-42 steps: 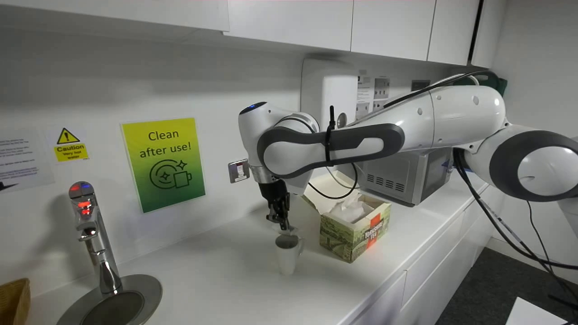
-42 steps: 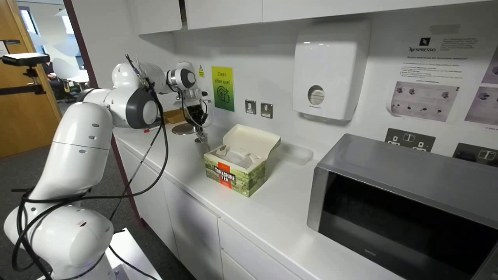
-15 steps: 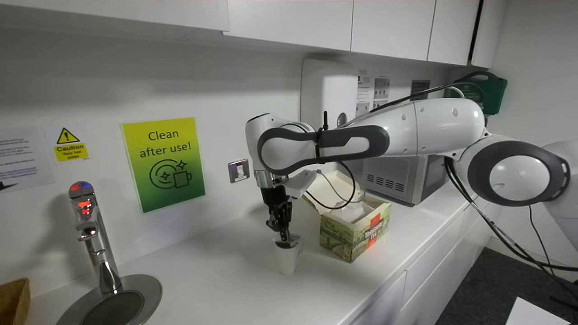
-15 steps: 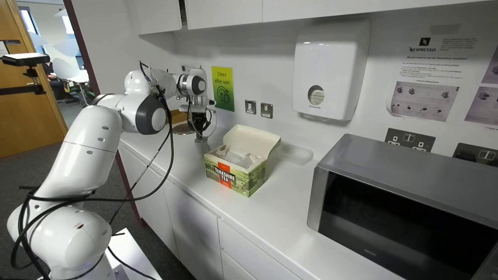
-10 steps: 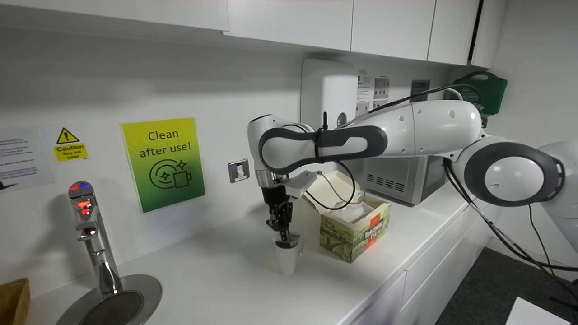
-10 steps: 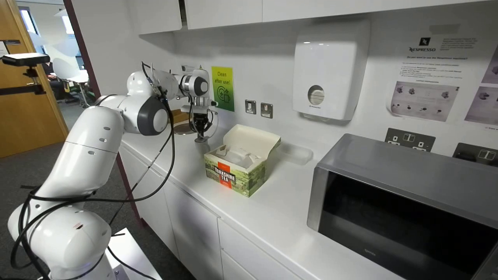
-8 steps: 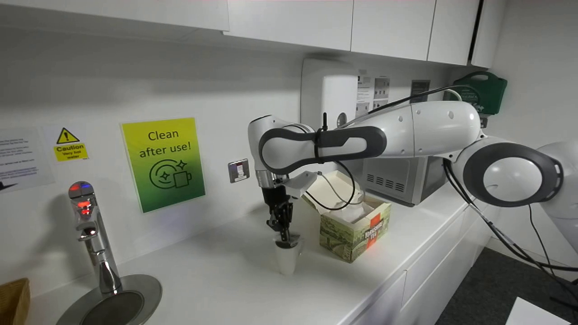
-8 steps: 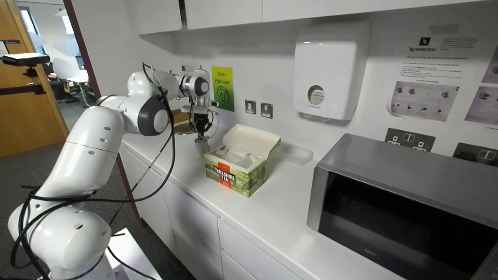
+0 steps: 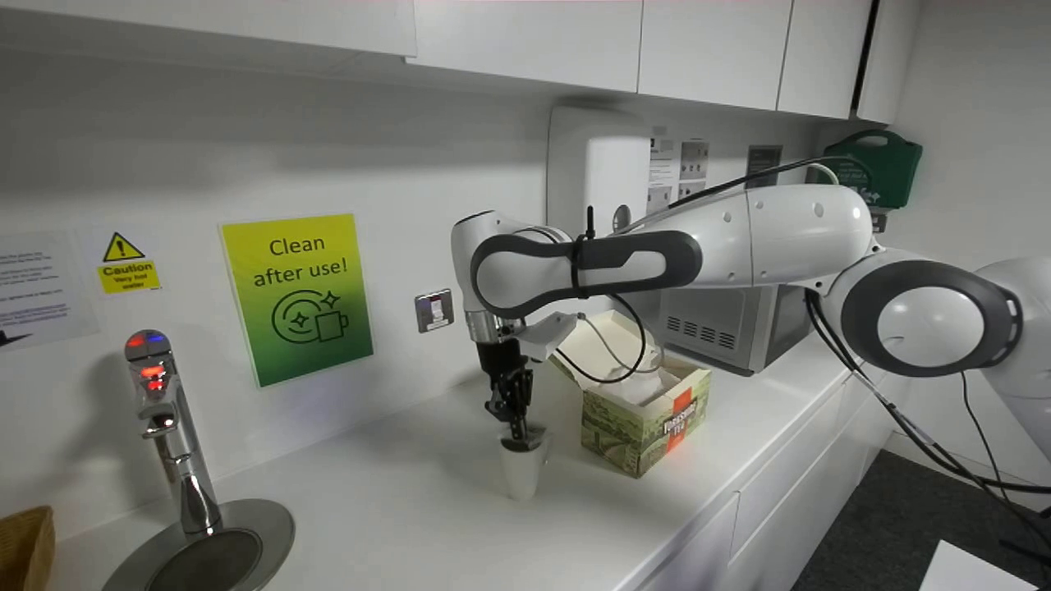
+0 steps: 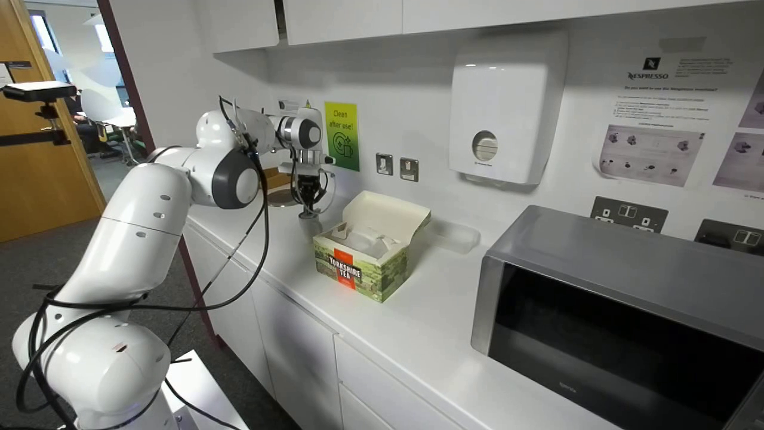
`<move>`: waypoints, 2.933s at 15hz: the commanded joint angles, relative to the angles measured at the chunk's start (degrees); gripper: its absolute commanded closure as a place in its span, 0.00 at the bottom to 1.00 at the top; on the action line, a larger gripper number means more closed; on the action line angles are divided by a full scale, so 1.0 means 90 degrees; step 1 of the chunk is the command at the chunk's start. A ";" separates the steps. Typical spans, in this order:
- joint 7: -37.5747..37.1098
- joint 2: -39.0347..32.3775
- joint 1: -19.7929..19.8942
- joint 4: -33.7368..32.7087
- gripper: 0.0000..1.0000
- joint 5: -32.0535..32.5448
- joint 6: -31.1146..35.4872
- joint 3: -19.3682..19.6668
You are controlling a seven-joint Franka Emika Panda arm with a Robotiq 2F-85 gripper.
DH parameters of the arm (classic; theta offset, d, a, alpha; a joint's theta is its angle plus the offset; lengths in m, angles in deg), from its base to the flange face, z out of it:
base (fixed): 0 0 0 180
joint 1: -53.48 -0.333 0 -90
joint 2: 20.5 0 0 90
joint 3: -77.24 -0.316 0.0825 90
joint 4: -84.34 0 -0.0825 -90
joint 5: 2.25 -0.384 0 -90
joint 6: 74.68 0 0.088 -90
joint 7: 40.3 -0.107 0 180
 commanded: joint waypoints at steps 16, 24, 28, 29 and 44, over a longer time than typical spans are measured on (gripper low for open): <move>0.0005 -0.0226 -0.0103 -0.0301 0.55 0.0155 -0.0317 0.0042; -0.0032 -0.0166 -0.0162 -0.0231 0.96 0.0239 -0.0254 0.0050; -0.0024 -0.0103 -0.0175 -0.0173 1.00 0.0288 -0.0203 0.0056; -0.0050 -0.0074 -0.0193 -0.0155 0.99 0.0317 -0.0196 0.0061; -0.0085 0.0229 -0.0284 -0.0020 0.82 0.0640 -0.0097 0.0049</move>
